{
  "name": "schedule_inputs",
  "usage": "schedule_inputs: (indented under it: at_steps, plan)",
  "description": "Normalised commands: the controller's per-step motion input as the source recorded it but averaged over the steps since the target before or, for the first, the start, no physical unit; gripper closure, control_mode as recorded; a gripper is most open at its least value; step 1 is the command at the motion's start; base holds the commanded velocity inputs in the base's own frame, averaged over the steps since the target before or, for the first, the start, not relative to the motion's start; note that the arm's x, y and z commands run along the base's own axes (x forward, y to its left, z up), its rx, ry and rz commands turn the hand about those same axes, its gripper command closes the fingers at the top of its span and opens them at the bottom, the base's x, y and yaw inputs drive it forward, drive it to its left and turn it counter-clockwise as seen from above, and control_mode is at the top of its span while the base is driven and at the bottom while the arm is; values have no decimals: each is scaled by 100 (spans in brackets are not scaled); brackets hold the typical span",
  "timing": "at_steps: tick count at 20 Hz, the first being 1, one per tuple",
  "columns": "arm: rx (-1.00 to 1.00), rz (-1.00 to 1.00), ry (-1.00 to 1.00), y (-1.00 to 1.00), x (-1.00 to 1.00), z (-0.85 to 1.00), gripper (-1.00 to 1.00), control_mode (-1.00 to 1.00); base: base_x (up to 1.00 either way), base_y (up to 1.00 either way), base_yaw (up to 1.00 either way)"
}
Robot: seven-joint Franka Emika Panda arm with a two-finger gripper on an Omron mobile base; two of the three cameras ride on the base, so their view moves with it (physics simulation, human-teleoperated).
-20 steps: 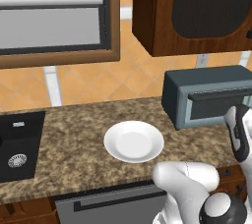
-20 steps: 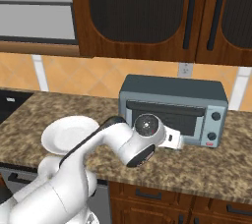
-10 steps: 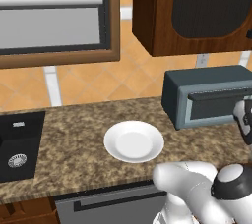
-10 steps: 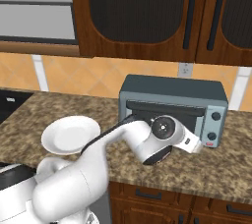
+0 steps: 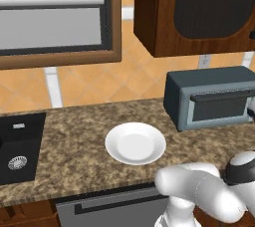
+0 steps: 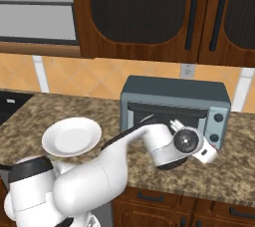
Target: Pick up the kebab skewer and baguette bread, and place them inside the toaster oven. Close the toaster oven door and start by setting the timer.
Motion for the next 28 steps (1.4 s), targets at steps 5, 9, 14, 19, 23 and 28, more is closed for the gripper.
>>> schedule_inputs:
  at_steps: [5,9,14,19,23,28]
  plan:
    - [29,-9,0,-72,5,6,-100,-100,0,0,0]
    - [30,-3,0,-24,24,0,-100,-100,0,0,0]
    - [34,-2,-3,0,6,-1,-100,-100,0,0,0]
    - [34,-6,-8,-4,13,-9,-100,-100,0,0,0]
    - [20,-4,-11,-8,21,-22,-100,-100,0,0,0]
    - [7,-3,-10,-18,21,-37,-100,-100,0,0,0]
